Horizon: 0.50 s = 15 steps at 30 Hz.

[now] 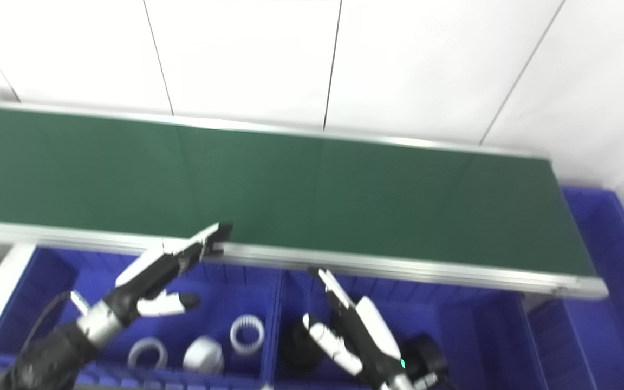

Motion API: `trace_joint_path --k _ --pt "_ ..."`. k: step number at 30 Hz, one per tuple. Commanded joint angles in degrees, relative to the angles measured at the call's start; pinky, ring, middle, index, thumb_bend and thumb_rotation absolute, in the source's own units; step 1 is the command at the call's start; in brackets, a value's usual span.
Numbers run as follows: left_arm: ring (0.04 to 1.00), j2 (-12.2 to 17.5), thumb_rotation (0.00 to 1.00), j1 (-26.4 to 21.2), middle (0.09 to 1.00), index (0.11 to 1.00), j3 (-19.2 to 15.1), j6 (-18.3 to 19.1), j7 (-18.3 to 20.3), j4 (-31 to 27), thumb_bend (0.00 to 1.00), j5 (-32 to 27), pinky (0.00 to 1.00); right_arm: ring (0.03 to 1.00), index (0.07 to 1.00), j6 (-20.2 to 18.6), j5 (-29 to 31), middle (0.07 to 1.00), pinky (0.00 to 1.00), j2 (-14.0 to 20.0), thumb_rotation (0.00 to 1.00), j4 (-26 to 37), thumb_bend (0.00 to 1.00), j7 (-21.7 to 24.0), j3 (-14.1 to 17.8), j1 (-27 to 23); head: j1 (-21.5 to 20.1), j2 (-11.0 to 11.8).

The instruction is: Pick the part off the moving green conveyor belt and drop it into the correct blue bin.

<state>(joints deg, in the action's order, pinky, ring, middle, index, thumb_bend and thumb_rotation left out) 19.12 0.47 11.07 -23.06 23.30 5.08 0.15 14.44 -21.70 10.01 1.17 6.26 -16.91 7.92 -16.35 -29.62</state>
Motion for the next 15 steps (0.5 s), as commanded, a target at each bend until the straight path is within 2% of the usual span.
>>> trace_joint_path --k 1,7,15 --pt "0.985 0.1 0.79 -2.3 0.999 0.983 -0.6 -2.7 0.0 -1.4 0.58 -1.6 0.95 0.99 0.984 3.0 -0.3 1.0 0.94 -0.4 1.0 2.0 0.45 -1.2 0.3 -1.2 -0.1 -0.4" --pt "1.0 0.4 0.85 -1.4 1.0 0.983 -0.7 -2.8 0.5 -1.9 0.59 -3.0 0.98 0.992 0.993 2.1 -0.1 1.0 0.95 -0.3 1.0 3.8 0.43 -0.8 0.1 -0.7 0.1 -1.3" --pt "0.953 0.4 0.85 -0.7 0.971 0.956 -1.0 -3.8 0.7 -0.4 0.55 -2.7 0.92 0.988 0.99 2.0 -0.8 1.0 0.94 -0.6 1.0 4.4 0.42 -1.1 0.3 -0.4 -0.4 -1.8"
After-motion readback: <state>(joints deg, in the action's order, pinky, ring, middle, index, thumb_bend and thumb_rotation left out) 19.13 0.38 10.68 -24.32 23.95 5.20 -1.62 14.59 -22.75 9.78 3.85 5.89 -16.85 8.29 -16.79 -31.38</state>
